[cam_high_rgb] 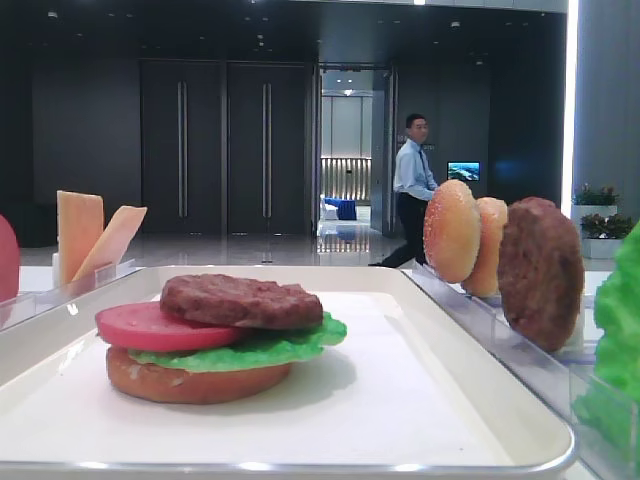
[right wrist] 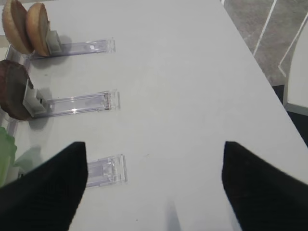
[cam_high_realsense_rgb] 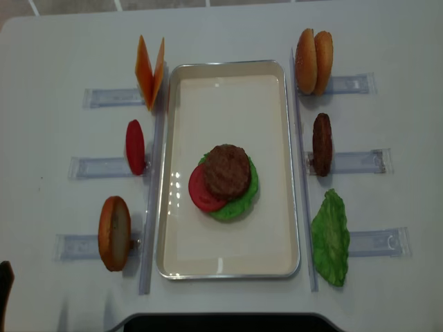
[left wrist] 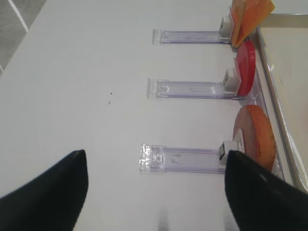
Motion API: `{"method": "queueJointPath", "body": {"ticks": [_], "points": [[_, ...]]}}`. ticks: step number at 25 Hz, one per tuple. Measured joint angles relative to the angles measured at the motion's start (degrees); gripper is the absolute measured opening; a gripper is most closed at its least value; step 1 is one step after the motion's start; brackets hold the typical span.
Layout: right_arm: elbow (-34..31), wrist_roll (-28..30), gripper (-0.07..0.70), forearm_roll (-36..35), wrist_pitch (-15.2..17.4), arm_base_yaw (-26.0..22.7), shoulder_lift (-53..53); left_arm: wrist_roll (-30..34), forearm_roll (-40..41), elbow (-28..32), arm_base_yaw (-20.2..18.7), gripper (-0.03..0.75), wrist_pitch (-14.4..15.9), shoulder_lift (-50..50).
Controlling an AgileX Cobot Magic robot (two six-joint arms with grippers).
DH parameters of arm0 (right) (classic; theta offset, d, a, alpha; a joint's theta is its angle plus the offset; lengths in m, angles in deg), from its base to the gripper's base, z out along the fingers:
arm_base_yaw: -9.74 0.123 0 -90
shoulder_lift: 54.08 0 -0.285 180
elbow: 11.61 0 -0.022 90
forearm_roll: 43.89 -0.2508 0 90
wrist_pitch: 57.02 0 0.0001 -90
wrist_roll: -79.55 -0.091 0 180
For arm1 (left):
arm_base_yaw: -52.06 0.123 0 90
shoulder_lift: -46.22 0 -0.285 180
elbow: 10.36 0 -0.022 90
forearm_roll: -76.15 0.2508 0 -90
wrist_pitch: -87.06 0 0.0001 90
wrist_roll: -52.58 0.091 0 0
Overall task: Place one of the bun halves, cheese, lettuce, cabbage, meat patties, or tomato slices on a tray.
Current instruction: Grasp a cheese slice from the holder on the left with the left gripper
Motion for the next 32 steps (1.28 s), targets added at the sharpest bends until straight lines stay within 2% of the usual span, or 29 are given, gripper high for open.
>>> {"method": "queueJointPath", "body": {"ticks": [27,32], "points": [[0.0,0.0,0.545,0.0,0.0,0.0,0.0,0.0,0.0,0.0,0.0,0.692,0.0,0.0],[0.0,0.0,0.545,0.0,0.0,0.0,0.0,0.0,0.0,0.0,0.0,0.652,0.0,0.0]]}}
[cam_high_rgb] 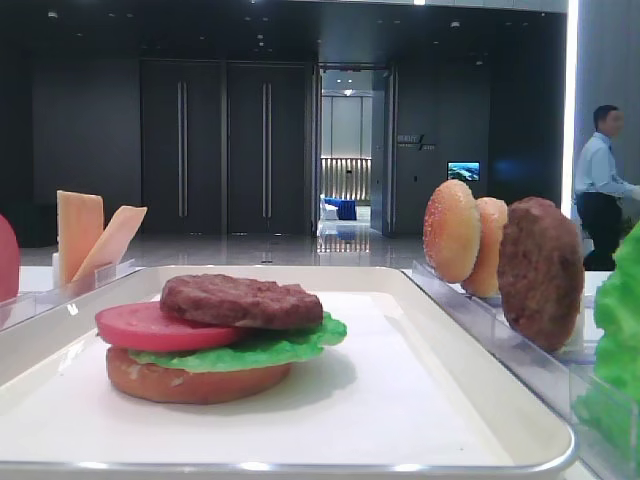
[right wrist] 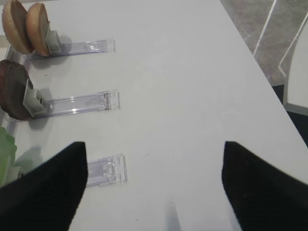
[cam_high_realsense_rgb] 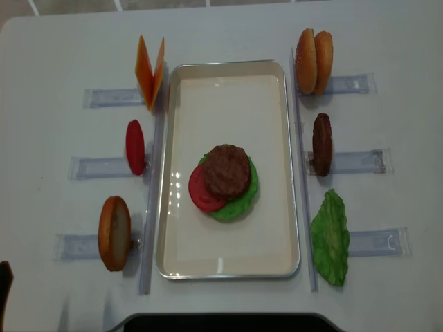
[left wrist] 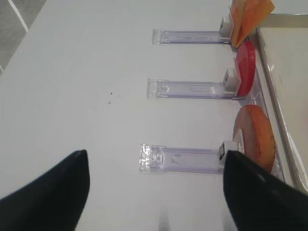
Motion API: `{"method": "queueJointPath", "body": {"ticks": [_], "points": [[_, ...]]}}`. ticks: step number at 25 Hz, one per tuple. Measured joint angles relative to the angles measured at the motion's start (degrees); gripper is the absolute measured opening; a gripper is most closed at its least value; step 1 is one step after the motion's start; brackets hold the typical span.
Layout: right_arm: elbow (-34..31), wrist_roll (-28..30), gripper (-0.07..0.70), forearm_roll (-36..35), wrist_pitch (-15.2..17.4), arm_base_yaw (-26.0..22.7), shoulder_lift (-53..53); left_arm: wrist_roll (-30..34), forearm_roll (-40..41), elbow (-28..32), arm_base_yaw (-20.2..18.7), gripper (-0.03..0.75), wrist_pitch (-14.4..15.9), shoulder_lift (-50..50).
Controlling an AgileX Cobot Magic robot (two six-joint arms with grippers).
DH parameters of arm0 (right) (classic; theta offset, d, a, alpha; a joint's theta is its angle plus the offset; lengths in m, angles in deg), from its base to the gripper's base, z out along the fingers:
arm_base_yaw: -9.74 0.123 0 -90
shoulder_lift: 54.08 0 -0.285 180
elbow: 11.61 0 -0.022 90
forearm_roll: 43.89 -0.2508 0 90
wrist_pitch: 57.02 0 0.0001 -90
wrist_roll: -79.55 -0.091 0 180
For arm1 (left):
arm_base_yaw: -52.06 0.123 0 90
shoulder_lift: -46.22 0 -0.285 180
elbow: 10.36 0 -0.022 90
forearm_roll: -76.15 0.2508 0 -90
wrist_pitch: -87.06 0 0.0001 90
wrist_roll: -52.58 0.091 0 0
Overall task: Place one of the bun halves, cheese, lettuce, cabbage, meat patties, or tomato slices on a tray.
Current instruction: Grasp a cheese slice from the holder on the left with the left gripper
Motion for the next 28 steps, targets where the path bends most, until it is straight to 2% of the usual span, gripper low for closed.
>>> {"method": "queueJointPath", "body": {"ticks": [7,22,25,28], "points": [[0.0,0.0,0.545,0.0,0.0,0.0,0.0,0.0,0.0,0.0,0.0,0.583,0.0,0.0],[0.0,0.0,0.545,0.0,0.0,0.0,0.0,-0.5,1.3,-0.1,0.0,0.494,-0.2,-0.1],[0.0,0.0,0.545,0.0,0.0,0.0,0.0,-4.2,1.4,-0.8,0.0,0.491,-0.3,-3.4],[0.0,0.0,0.545,0.0,0.0,0.0,0.0,-6.6,0.9,-1.8,0.0,0.491,-0.8,-11.6]]}}
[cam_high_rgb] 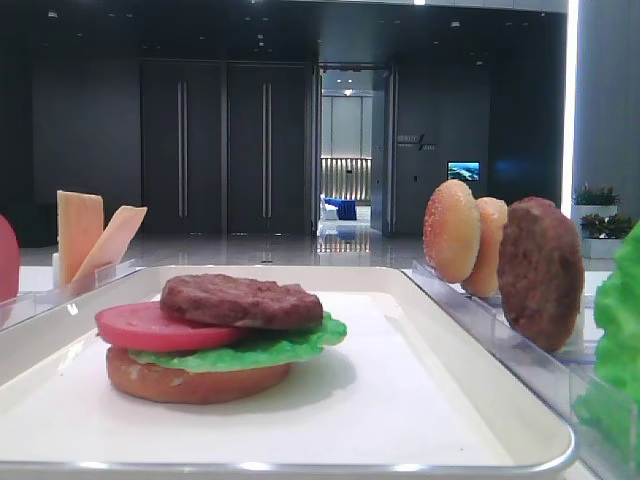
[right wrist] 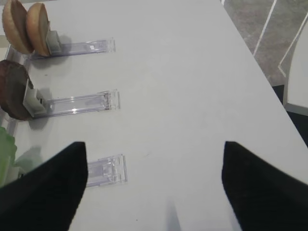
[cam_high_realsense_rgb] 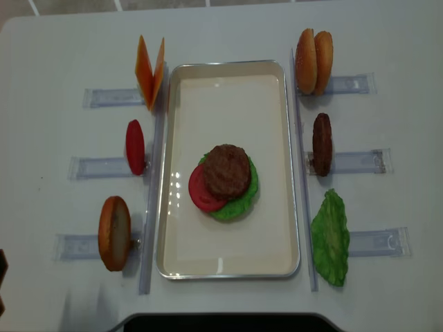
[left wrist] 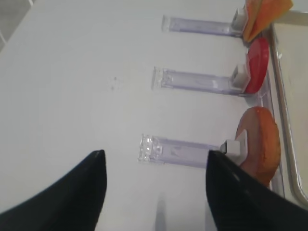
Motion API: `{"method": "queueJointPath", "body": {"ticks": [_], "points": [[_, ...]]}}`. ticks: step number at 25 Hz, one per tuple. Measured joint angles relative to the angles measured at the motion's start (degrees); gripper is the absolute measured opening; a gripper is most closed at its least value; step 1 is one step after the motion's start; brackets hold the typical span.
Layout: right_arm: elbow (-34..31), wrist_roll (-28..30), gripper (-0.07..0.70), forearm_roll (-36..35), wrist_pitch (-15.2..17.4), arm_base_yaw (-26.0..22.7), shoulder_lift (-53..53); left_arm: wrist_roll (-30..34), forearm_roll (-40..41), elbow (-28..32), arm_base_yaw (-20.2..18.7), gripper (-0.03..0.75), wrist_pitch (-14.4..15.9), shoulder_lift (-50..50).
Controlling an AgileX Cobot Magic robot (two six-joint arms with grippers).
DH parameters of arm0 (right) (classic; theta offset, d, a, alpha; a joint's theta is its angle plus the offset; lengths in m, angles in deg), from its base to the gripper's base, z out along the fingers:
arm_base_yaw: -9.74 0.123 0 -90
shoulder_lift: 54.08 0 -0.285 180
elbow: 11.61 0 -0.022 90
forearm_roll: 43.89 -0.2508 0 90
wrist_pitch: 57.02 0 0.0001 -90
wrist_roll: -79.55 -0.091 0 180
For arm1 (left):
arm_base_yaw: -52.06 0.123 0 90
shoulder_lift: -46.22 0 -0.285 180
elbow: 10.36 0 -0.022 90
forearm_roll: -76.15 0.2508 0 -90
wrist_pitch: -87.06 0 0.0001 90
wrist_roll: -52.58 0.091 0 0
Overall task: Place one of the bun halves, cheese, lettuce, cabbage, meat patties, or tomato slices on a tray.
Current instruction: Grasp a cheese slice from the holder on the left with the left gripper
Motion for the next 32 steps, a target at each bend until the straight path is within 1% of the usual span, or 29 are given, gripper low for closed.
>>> {"method": "queueJointPath", "body": {"ticks": [3,7,10,13,15,19,23,28,30,32], "points": [[0.0,0.0,0.543,0.0,0.0,0.0,0.0,-0.5,-1.0,-2.4,0.0,0.496,-1.9,-10.9],[0.0,0.0,0.54,0.0,0.0,0.0,0.0,-0.6,-1.1,-9.5,0.0,0.5,-5.6,-27.5],[0.0,0.0,0.539,0.0,0.0,0.0,0.0,-0.4,-1.1,-18.0,0.0,0.501,-7.5,-41.2],[0.0,0.0,0.539,0.0,0.0,0.0,0.0,0.2,-1.5,-28.8,0.0,0.501,-7.7,-56.3],[0.0,0.0,0.539,0.0,0.0,0.0,0.0,1.5,-2.3,-35.5,0.0,0.501,-6.4,-64.9],[0.0,0.0,0.539,0.0,0.0,0.0,0.0,3.1,-5.1,-49.4,0.0,0.502,-2.0,-80.0],[0.0,0.0,0.539,0.0,0.0,0.0,0.0,3.2,-4.7,-60.5,-1.3,0.502,0.6,-88.3],[0.0,0.0,0.539,0.0,0.0,0.0,0.0,3.2,-5.2,-71.0,-4.8,0.502,4.1,-94.8],[0.0,0.0,0.539,0.0,0.0,0.0,0.0,1.6,-5.2,-73.8,-6.9,0.502,4.5,-97.1],[0.0,0.0,0.539,0.0,0.0,0.0,0.0,-1.5,-4.5,-75.4,-10.0,0.502,4.5,-98.4]]}}
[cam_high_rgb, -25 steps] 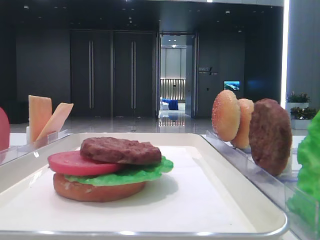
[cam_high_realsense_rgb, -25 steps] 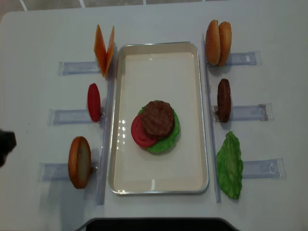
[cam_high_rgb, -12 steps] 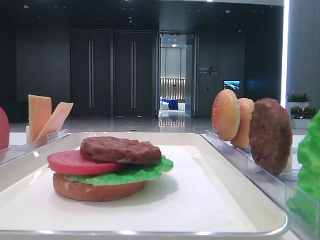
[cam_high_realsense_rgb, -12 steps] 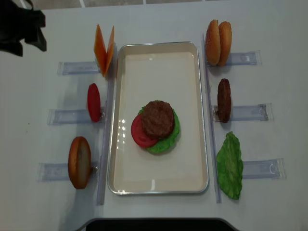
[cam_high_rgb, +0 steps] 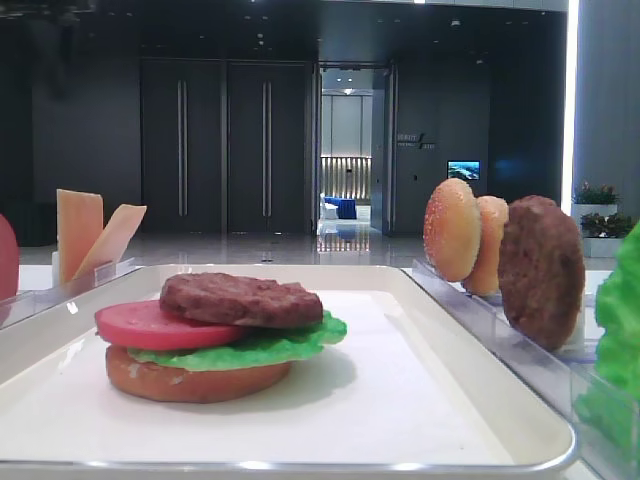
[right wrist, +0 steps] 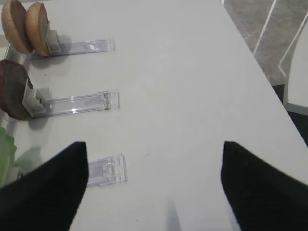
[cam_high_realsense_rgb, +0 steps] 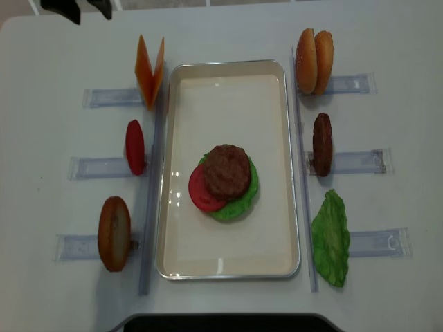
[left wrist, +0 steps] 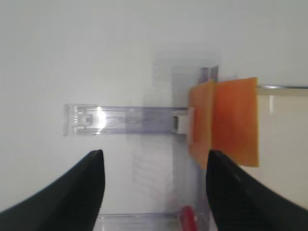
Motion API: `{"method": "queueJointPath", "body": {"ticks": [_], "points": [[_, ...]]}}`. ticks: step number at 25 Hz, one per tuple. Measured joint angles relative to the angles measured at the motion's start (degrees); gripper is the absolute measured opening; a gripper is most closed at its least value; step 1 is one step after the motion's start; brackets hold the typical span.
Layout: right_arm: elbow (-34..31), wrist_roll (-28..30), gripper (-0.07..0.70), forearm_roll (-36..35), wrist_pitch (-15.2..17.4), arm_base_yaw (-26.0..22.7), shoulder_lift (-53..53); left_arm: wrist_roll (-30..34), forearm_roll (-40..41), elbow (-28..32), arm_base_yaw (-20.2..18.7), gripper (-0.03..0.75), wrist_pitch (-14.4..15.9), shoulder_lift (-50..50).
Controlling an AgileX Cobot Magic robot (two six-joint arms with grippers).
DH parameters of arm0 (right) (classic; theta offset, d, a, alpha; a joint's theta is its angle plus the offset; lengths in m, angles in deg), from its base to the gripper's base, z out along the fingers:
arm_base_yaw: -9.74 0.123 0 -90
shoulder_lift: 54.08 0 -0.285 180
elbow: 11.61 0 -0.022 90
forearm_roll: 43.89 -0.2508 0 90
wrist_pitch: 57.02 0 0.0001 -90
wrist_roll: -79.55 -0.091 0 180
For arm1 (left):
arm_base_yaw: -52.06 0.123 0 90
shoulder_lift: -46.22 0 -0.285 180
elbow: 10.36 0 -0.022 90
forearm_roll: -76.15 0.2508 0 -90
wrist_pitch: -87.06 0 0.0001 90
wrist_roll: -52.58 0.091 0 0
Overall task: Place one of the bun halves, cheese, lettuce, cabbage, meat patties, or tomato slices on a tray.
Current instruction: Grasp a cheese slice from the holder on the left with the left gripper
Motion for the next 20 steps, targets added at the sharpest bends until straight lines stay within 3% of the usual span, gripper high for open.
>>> {"method": "queueJointPath", "body": {"ticks": [7,13,20], "points": [[0.0,0.0,0.539,0.0,0.0,0.0,0.0,-8.7,1.7,-0.8,-9.5,0.502,-0.6,-3.0],[0.0,0.0,0.539,0.0,0.0,0.0,0.0,-13.2,3.6,-0.8,-10.7,0.502,-1.7,-5.6],[0.0,0.0,0.539,0.0,0.0,0.0,0.0,-14.2,3.6,-0.9,-10.7,0.502,-4.4,-9.2]]}}
